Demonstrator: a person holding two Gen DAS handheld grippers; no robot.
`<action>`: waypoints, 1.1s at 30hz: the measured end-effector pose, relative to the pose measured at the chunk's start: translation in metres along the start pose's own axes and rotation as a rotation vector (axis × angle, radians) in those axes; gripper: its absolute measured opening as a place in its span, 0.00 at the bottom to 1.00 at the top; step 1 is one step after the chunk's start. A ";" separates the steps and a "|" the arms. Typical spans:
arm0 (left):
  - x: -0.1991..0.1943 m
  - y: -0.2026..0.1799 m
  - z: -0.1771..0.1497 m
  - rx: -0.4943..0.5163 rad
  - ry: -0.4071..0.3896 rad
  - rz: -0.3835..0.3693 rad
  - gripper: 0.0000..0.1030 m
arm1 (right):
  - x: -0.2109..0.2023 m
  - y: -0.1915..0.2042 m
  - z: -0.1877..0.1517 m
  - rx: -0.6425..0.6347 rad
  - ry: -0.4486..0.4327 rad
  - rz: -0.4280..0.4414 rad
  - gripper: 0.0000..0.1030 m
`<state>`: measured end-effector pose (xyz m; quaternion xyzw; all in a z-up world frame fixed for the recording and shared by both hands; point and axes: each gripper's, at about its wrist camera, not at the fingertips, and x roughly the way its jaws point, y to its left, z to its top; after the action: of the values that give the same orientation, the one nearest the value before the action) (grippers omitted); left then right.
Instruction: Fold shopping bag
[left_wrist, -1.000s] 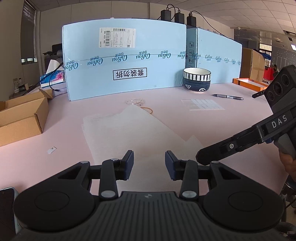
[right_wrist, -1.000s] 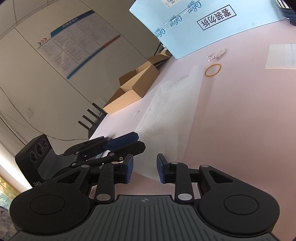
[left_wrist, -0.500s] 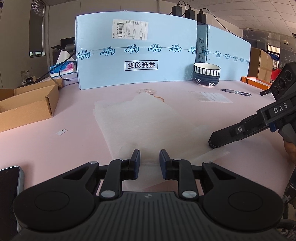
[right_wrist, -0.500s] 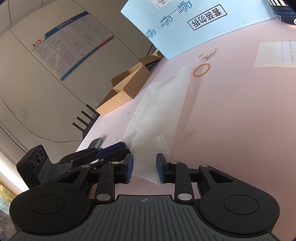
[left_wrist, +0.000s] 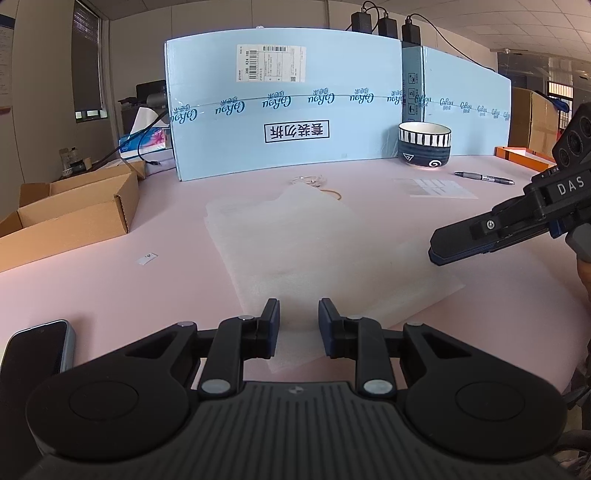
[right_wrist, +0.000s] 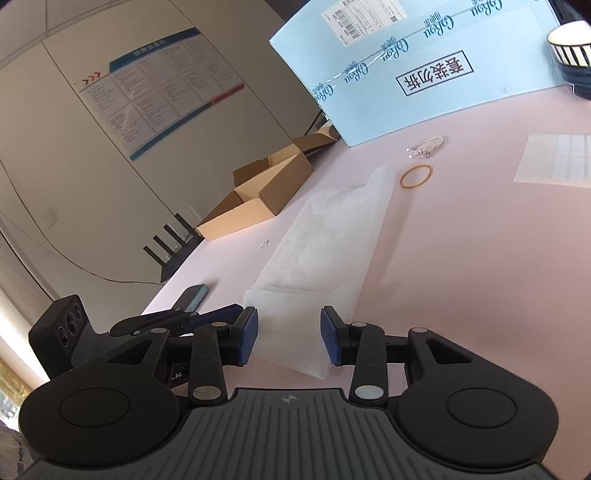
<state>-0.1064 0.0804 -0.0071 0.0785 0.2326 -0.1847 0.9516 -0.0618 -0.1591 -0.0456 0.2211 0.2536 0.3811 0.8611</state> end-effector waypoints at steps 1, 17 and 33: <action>-0.005 -0.002 0.003 0.005 -0.019 -0.008 0.21 | -0.004 0.007 0.001 -0.049 -0.012 -0.025 0.34; -0.015 -0.033 0.002 0.358 -0.029 -0.065 0.23 | 0.020 0.094 -0.045 -1.056 0.186 -0.299 0.37; -0.026 -0.038 -0.022 1.018 -0.001 0.027 0.49 | 0.048 0.095 -0.056 -1.460 0.393 -0.310 0.40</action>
<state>-0.1513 0.0585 -0.0164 0.5350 0.1115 -0.2623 0.7953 -0.1195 -0.0533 -0.0475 -0.5129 0.1142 0.3592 0.7713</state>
